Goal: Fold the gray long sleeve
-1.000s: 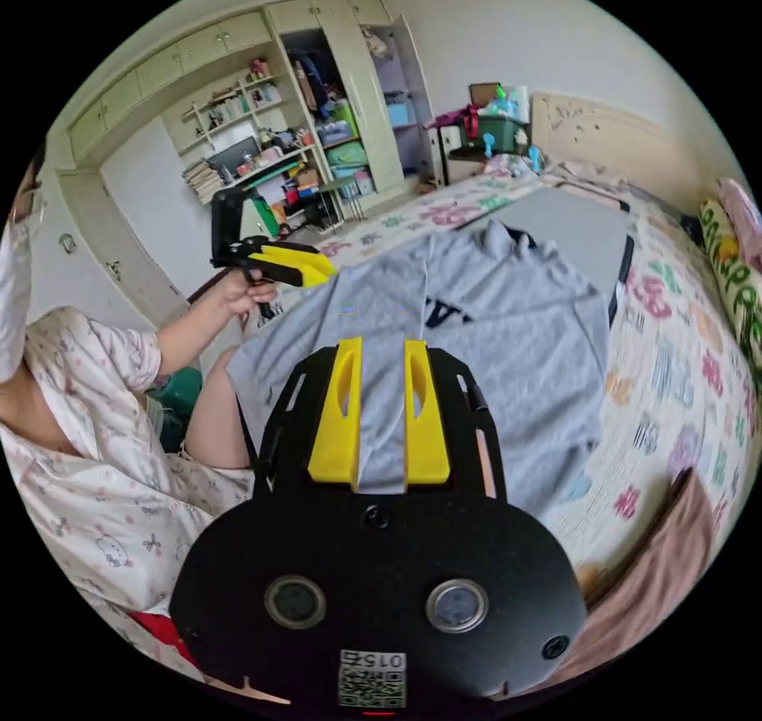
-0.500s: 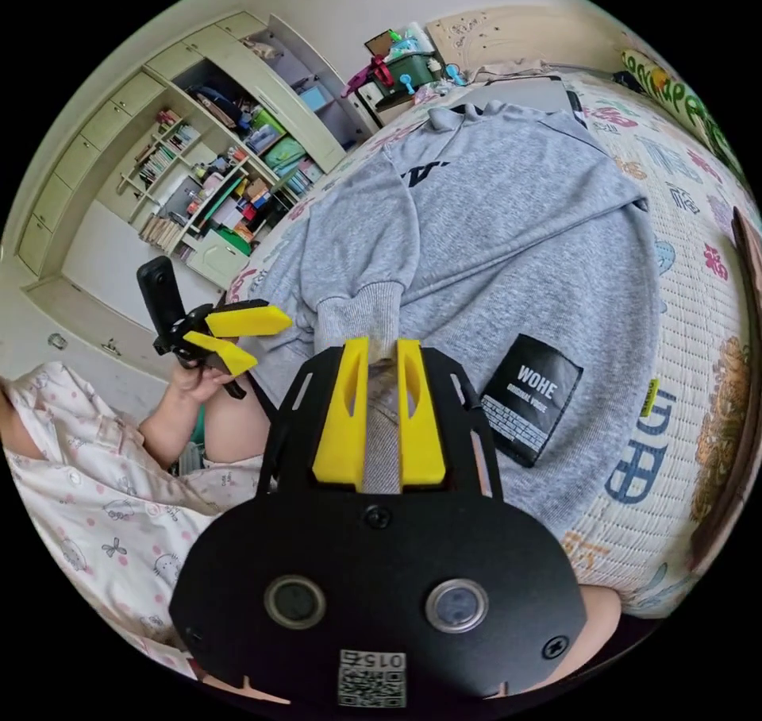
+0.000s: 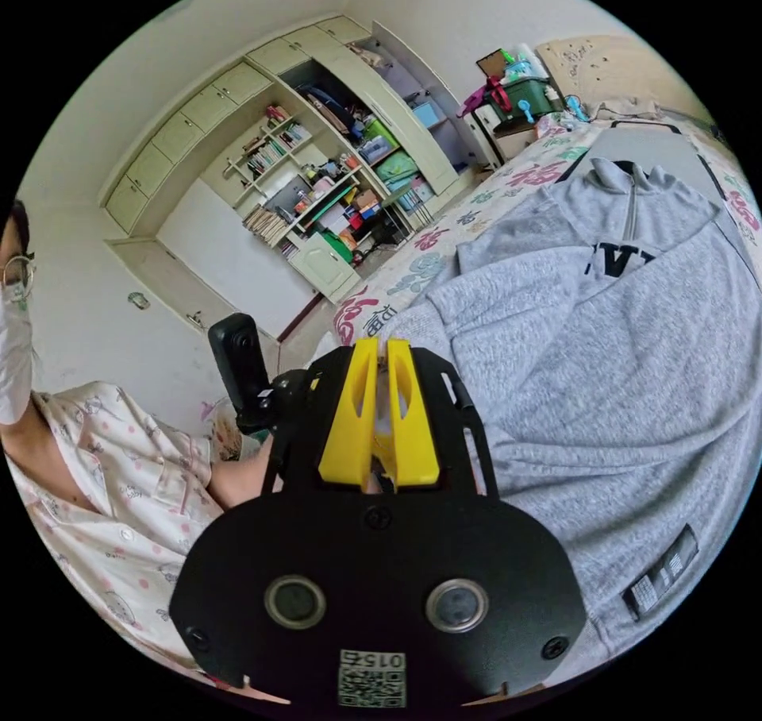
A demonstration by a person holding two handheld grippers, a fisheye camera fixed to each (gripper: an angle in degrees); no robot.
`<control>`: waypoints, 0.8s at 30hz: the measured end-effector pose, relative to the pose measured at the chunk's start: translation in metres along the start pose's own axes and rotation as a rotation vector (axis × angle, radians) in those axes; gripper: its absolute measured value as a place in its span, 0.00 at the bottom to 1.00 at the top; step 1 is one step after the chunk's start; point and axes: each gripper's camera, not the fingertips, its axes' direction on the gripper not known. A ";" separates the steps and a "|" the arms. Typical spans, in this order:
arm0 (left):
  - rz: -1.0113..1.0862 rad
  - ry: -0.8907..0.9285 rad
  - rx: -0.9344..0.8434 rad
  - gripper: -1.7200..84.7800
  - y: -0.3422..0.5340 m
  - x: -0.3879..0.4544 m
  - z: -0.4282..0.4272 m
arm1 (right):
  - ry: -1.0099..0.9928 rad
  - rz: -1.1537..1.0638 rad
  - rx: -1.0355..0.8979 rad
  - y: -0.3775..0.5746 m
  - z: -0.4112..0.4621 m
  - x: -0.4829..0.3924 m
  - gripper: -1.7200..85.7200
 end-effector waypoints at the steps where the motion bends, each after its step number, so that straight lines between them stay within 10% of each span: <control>1: -0.026 0.002 0.015 0.15 0.006 -0.007 -0.003 | 0.020 -0.028 -0.007 0.000 0.008 -0.008 0.06; 18: -0.058 -0.006 -0.078 0.07 0.020 -0.047 0.011 | 0.490 -0.455 -0.482 0.020 0.121 -0.053 0.07; 24: 0.017 -0.463 -0.011 0.05 -0.118 -0.126 -0.102 | 0.956 -0.122 -0.186 -0.097 -0.108 -0.005 0.07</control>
